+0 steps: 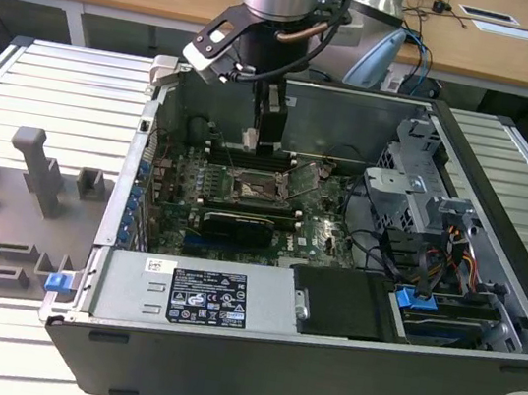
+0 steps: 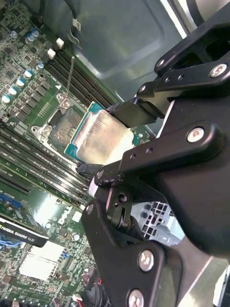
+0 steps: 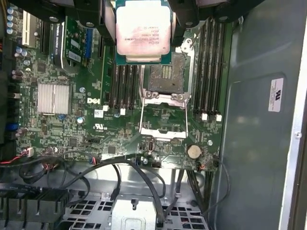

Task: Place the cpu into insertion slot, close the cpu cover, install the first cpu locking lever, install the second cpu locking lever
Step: 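Place the cpu into insertion slot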

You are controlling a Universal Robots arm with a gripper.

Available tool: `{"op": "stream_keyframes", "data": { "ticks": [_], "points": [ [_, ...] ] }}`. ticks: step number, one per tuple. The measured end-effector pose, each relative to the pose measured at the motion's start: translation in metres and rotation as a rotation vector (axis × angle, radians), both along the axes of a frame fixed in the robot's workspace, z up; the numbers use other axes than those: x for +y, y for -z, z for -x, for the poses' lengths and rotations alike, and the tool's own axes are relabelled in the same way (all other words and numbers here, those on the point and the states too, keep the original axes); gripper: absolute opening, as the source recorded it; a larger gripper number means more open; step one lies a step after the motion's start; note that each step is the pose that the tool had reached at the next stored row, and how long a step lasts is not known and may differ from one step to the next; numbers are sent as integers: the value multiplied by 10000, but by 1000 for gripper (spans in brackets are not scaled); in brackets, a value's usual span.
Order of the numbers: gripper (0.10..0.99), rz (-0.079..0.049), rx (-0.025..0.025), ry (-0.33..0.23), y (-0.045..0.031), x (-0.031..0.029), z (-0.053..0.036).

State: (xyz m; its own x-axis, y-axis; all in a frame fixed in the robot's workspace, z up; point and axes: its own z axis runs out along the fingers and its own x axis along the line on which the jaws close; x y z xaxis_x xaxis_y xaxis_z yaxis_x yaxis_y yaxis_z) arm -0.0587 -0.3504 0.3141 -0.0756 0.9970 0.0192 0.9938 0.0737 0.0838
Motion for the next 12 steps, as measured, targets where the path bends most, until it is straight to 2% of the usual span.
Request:
{"op": "stream_keyframes", "data": {
  "ticks": [3,6,8,9,12],
  "points": [
    [541,0,68,-1,26,0,-46],
    [541,0,198,0,49,0,-94],
    [541,0,299,-1,87,0,-98],
    [541,-1,333,1,117,0,-98],
    [541,-6,355,299,190,1,-105]
  ]
}}
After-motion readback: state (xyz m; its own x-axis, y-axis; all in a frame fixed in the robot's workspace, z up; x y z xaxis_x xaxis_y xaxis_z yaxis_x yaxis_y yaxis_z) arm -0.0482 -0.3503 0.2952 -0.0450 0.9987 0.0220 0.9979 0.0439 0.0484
